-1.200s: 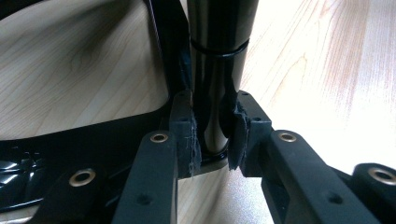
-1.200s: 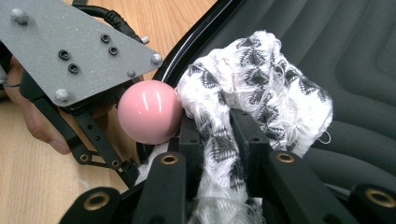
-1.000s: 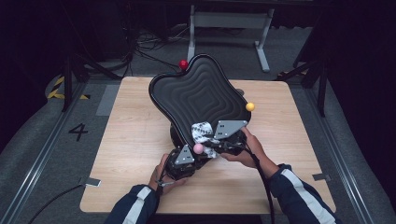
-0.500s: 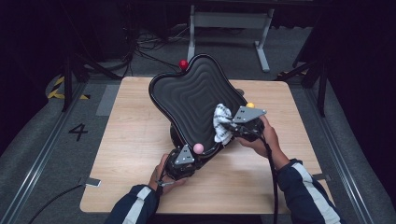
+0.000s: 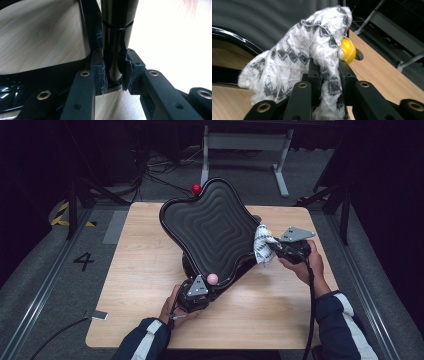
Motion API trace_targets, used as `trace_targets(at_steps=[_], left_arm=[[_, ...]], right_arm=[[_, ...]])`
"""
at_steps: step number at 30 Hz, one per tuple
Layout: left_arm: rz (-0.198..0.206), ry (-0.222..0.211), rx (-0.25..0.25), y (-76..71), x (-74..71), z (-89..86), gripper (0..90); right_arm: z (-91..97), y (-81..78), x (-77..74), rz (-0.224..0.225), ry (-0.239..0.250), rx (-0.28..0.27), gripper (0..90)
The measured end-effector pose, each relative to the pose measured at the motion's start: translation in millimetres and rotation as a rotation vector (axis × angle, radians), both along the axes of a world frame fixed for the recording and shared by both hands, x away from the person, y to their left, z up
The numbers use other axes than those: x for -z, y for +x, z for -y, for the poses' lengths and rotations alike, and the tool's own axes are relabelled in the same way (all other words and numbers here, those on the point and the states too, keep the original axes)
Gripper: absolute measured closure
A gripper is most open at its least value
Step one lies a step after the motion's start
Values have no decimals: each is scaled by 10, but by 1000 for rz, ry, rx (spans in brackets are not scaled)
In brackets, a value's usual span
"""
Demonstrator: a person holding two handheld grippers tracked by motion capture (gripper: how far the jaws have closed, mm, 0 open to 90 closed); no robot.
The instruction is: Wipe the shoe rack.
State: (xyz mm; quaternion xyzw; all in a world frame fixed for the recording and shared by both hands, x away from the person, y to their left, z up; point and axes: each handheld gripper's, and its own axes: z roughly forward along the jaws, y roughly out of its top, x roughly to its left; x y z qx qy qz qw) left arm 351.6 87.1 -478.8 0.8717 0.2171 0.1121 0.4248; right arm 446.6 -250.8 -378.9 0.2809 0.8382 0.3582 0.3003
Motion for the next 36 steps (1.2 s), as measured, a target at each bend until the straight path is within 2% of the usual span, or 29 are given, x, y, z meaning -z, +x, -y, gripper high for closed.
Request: trace_targets(at_steps=[5,10,14,16,18,20,22,23,24,29,36], left_arm=[[-1,2,3,-1,-1,5,727],[8,-1,3,-15,3,36,727],[18,17,10,-31,-6,50,728],[22,13,6,-40,-2,72,728],[28,11,3,-47,1,92,727],[27,19,-2,-56,-3,112,728],[30,20,-7,-63,-3,137,727],[32,22,-8,-67,-4,150,727],[29,12,-13,-77,1,171,727],[32,21,-6,-78,-3,178,727],[41,28,0,-71,-6,179,725]], right_arm=[[-3,25,26,-4,1,3,759],[0,63,68,-6,34,-5,760],[-19,72,81,-2,68,-20,761],[-46,63,76,3,97,-41,765],[-88,36,59,4,102,-64,765],[-148,-1,46,-6,122,-107,764],[-241,-48,46,-13,121,-154,763],[-291,-72,51,-31,139,-185,763],[-349,-98,60,-38,140,-207,763],[-594,-260,65,-69,113,-299,763],[-710,-465,11,-90,118,-372,767]])
